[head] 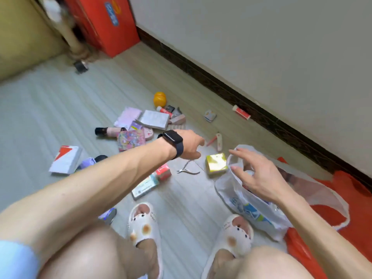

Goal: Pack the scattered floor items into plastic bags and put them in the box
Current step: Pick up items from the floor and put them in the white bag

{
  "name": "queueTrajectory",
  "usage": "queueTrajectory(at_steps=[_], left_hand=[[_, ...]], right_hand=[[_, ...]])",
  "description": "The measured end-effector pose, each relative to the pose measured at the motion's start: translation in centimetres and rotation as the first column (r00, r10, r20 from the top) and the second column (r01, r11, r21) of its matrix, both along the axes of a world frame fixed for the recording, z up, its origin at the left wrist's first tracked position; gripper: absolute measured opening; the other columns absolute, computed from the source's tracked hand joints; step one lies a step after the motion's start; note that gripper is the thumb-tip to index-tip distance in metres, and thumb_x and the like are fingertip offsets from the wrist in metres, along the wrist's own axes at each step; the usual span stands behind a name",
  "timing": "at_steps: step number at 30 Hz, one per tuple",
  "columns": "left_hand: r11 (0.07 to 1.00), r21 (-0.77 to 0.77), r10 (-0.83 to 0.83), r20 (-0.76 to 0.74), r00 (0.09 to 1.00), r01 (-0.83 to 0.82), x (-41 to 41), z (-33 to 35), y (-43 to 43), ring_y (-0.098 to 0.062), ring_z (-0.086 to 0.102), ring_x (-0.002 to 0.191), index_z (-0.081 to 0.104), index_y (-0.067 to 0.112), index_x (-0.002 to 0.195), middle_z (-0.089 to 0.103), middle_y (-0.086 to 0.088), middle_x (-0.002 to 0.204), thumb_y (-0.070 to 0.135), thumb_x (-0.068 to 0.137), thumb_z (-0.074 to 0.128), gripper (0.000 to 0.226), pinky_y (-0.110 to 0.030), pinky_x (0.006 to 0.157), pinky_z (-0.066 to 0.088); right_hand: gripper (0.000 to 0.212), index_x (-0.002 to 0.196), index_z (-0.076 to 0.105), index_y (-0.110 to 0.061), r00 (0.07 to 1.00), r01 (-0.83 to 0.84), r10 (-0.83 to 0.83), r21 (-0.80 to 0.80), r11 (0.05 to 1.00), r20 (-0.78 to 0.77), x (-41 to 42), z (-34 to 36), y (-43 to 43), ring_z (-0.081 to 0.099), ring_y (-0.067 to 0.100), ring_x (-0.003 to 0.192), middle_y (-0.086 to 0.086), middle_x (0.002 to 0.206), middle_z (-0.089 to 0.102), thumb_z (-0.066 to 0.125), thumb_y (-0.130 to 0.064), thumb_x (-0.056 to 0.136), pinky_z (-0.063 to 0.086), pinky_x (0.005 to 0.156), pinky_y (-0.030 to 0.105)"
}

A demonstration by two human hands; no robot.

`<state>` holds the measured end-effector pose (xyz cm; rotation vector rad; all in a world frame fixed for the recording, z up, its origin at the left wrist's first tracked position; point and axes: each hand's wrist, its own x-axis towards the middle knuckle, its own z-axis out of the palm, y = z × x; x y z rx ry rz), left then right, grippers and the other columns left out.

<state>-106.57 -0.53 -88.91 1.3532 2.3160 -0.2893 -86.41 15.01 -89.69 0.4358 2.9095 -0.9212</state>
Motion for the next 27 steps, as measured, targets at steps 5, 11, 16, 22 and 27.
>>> queueTrajectory(at_steps=[5, 11, 16, 22, 27], left_hand=[[0.911, 0.080, 0.402, 0.051, 0.914, -0.405, -4.3, 1.8, -13.8, -0.030, 0.058, 0.116, 0.055, 0.022, 0.130, 0.063, -0.007, 0.124, 0.041, 0.092, 0.055, 0.043, -0.034, 0.091, 0.048], [0.679, 0.052, 0.724, 0.112, 0.680, -0.732, -4.1, -4.4, -27.5, -0.029, 0.056, 0.119, 0.049, 0.023, 0.133, 0.060, -0.007, 0.126, 0.047, 0.085, 0.057, 0.053, -0.036, 0.092, 0.047], [0.602, -0.048, 0.792, 0.163, 0.588, -0.797, -1.9, -11.9, -30.4, -0.027, 0.043, 0.133, 0.036, 0.026, 0.146, 0.042, -0.005, 0.146, 0.054, 0.083, 0.059, 0.072, -0.042, 0.106, 0.040], [0.642, -0.030, 0.745, 0.260, 0.614, -0.766, -1.4, -20.5, -25.7, -0.027, 0.021, 0.145, 0.016, 0.029, 0.153, 0.020, -0.007, 0.159, 0.060, 0.075, 0.066, 0.098, -0.045, 0.116, 0.022], [0.710, 0.050, 0.687, 0.176, 0.706, -0.703, -0.8, -25.0, -22.8, -0.024, 0.025, 0.143, 0.012, 0.025, 0.155, 0.024, 0.000, 0.157, 0.051, 0.079, 0.064, 0.095, -0.039, 0.113, 0.024]], right_hand=[[0.048, 0.141, 0.050, -0.039, 0.951, -0.298, 0.303, 0.079, 0.951, -0.061, -7.5, 4.0, -6.9, 0.035, 0.009, 0.142, -0.009, 0.151, 0.045, 0.060, -0.045, 0.094, 0.023, 0.115, 0.022], [0.058, 0.146, 0.043, -0.037, 0.812, -0.576, 0.582, 0.209, 0.790, 0.040, -14.5, 3.5, -13.3, 0.037, 0.019, 0.143, -0.002, 0.154, 0.042, 0.060, -0.047, 0.092, 0.035, 0.114, 0.035], [0.066, 0.154, 0.021, -0.040, 0.729, -0.678, 0.609, 0.209, 0.704, 0.312, -18.1, -2.0, -16.8, 0.023, 0.021, 0.148, -0.001, 0.163, 0.022, 0.053, -0.045, 0.096, 0.031, 0.115, 0.035], [0.085, 0.155, -0.005, -0.044, 0.671, -0.695, 0.508, 0.219, 0.685, 0.540, -19.1, -13.1, -18.2, 0.005, 0.030, 0.152, 0.006, 0.165, -0.014, 0.053, -0.030, 0.094, 0.020, 0.120, 0.046], [0.071, 0.152, 0.014, -0.040, 0.690, -0.652, 0.466, 0.196, 0.732, 0.555, -19.5, -18.4, -18.1, 0.041, 0.033, 0.132, 0.005, 0.154, 0.030, 0.049, -0.022, 0.093, 0.043, 0.101, 0.043]])
